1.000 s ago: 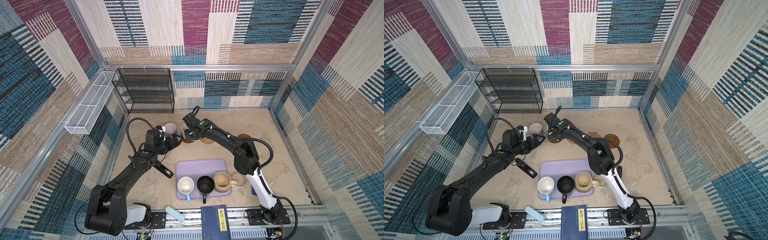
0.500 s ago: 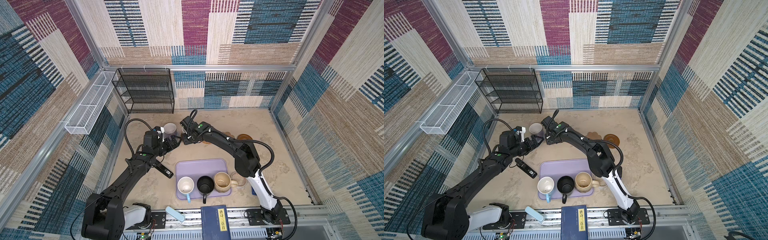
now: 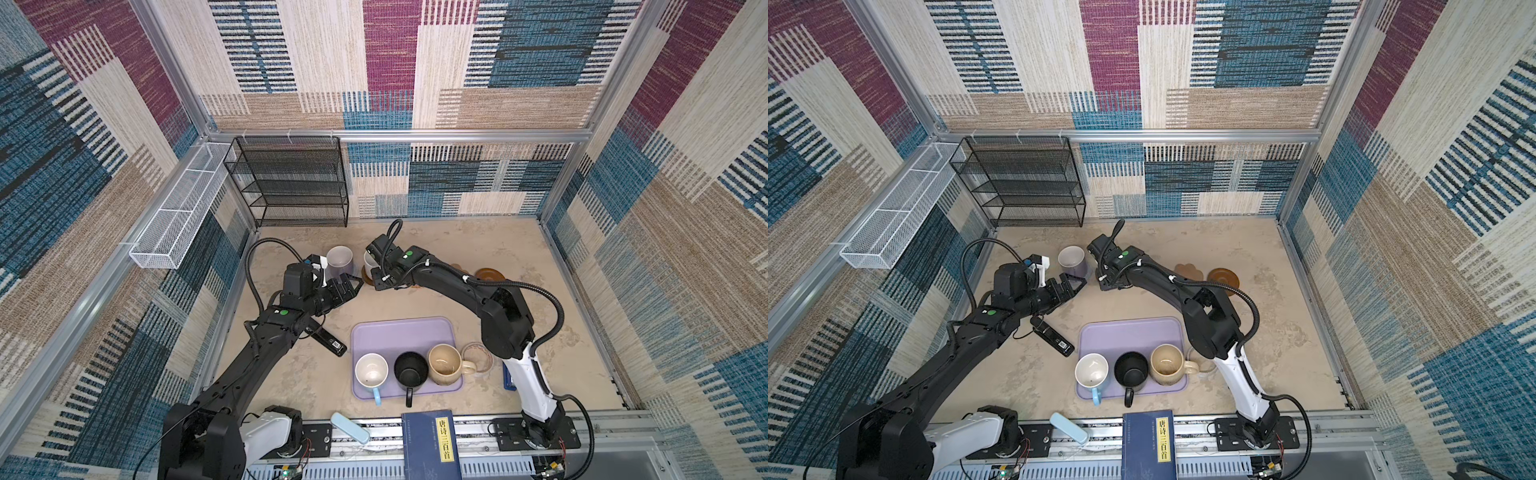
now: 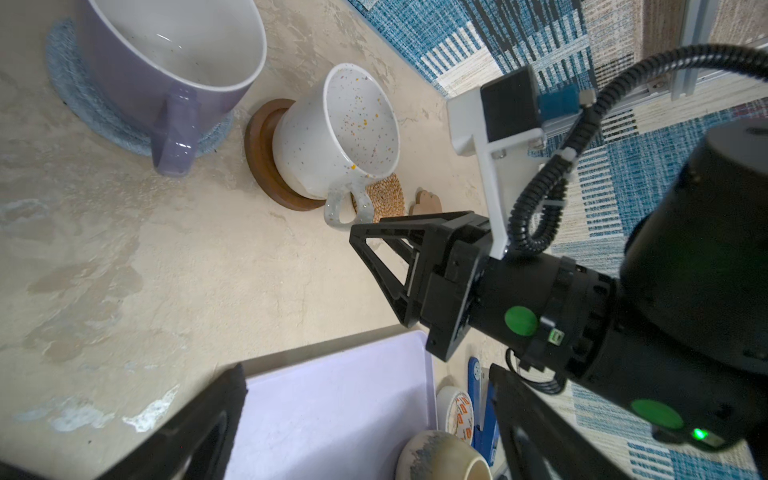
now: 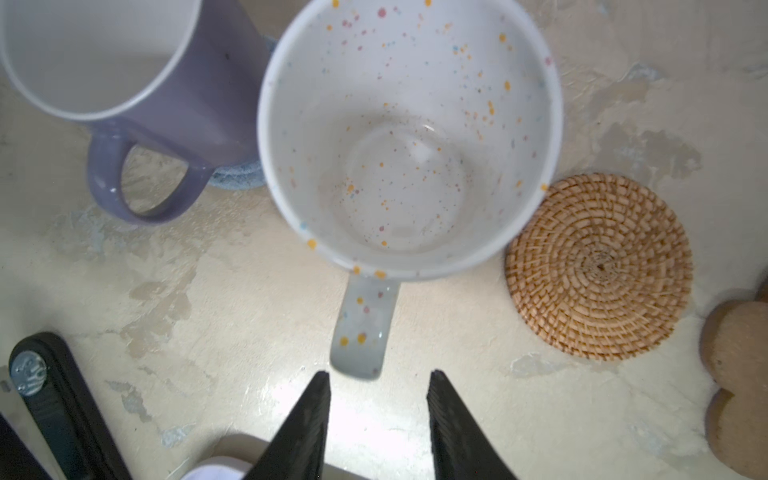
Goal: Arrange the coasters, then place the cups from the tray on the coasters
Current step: 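Lower the speckled white mug onto the brown wooden coaster and open the right gripper, then raise the right gripper away while the left gripper descends to the light blue mug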
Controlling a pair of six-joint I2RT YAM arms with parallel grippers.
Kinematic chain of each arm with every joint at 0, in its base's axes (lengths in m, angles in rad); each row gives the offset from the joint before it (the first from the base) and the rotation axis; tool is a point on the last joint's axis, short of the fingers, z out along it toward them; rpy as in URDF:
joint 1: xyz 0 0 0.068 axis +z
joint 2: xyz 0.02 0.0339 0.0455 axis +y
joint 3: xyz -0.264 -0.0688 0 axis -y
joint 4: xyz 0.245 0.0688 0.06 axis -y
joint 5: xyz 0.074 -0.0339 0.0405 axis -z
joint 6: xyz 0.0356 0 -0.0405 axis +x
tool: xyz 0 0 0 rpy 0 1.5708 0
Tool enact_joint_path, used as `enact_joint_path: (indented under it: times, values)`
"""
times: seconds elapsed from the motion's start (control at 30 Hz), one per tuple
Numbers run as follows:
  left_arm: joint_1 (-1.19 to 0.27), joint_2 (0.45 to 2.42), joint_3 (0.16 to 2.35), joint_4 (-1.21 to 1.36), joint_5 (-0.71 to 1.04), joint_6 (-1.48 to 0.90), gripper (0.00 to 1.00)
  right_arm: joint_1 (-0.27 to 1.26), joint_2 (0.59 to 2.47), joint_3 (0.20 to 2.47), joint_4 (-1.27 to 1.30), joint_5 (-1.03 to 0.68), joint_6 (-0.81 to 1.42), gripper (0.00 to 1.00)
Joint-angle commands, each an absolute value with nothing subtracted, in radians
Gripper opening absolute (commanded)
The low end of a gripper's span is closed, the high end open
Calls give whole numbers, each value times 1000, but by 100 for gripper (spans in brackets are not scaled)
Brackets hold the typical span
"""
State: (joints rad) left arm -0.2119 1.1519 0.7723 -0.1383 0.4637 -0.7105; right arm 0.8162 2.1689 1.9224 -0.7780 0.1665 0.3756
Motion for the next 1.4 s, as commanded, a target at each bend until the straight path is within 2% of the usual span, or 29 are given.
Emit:
enact_joint_path:
  times: [0.0,0.2,0.23,0.33,0.4,0.5,0.67,0.87,1.07,1.37]
  values:
    - [-211,1134,789,-191,540,-682,96,834,2081,1857,-641,101,339,46]
    - [-229,1017,855,-488,464,-578,96,834,1882,1649,-566,130,398,68]
    - [-235,1000,861,-530,454,-570,96,834,1851,1612,-550,131,408,89]
    - [-263,944,877,-628,443,-558,96,834,1730,1446,-438,104,422,91]
    - [-289,919,890,-699,428,-550,96,834,1642,1322,-340,60,405,97]
    - [-368,909,916,-809,371,-544,96,829,1519,1165,-227,10,375,99]
    - [-603,909,917,-908,228,-628,99,787,1380,977,-93,-149,368,99]
    - [-825,892,851,-968,34,-790,100,777,1244,837,-65,-143,345,100]
    - [-1027,947,848,-968,-64,-927,100,734,1131,748,-46,-177,333,100]
    - [-1195,1132,864,-964,-169,-1029,99,722,1079,709,-39,-160,327,100]
